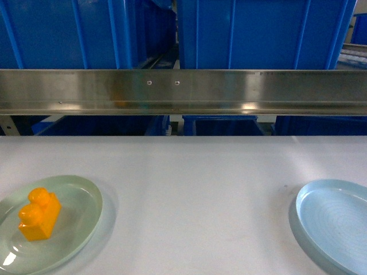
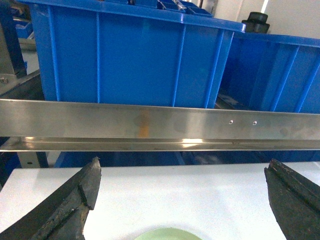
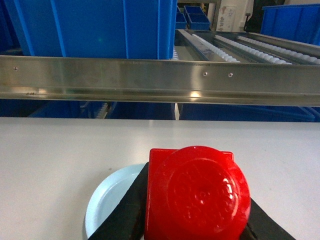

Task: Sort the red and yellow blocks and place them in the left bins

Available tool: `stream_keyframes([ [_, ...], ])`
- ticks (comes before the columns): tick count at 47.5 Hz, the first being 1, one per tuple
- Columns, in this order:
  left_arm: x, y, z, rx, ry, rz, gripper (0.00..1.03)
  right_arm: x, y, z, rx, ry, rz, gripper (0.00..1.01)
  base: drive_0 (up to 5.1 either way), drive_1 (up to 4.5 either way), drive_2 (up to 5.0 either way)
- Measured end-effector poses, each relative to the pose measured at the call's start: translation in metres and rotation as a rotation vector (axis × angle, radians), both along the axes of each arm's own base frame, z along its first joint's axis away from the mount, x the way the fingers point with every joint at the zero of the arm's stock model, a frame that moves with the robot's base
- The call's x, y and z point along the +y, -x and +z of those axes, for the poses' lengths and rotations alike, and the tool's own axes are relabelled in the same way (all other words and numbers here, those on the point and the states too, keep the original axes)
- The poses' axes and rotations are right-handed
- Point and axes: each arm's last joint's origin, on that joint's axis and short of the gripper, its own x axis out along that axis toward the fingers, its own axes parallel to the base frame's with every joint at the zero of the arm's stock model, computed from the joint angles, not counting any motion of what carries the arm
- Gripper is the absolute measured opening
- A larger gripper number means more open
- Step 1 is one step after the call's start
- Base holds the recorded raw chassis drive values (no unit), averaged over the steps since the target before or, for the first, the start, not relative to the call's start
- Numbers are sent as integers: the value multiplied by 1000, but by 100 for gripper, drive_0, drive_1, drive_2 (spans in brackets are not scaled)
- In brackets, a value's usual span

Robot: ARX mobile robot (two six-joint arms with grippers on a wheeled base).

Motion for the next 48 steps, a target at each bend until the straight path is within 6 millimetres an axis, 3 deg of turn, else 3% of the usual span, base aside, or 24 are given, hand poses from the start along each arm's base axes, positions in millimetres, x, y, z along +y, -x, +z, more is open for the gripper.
stream_keyframes([
  [9, -3, 2, -3, 14, -4, -3, 98, 0, 0, 0, 1, 0, -1, 28, 0, 0, 0],
  [14, -6, 4, -14, 71, -3, 34, 98, 0, 0, 0, 1, 0, -1, 28, 0, 0, 0],
  [23, -9, -8, -24, 155, -5, 84, 98, 0, 0, 0, 2, 0, -1, 28, 0, 0, 0],
  [33, -23, -44, -32, 210, -60, 87, 98, 0, 0, 0, 1, 0, -1, 28, 0, 0, 0],
  [39, -38, -70, -47, 275, -95, 99, 98, 0, 0, 0, 1, 0, -1, 28, 0, 0, 0],
  [48, -54, -87, -71, 374, -145, 161, 98, 0, 0, 0, 2, 0, -1, 28, 0, 0, 0],
])
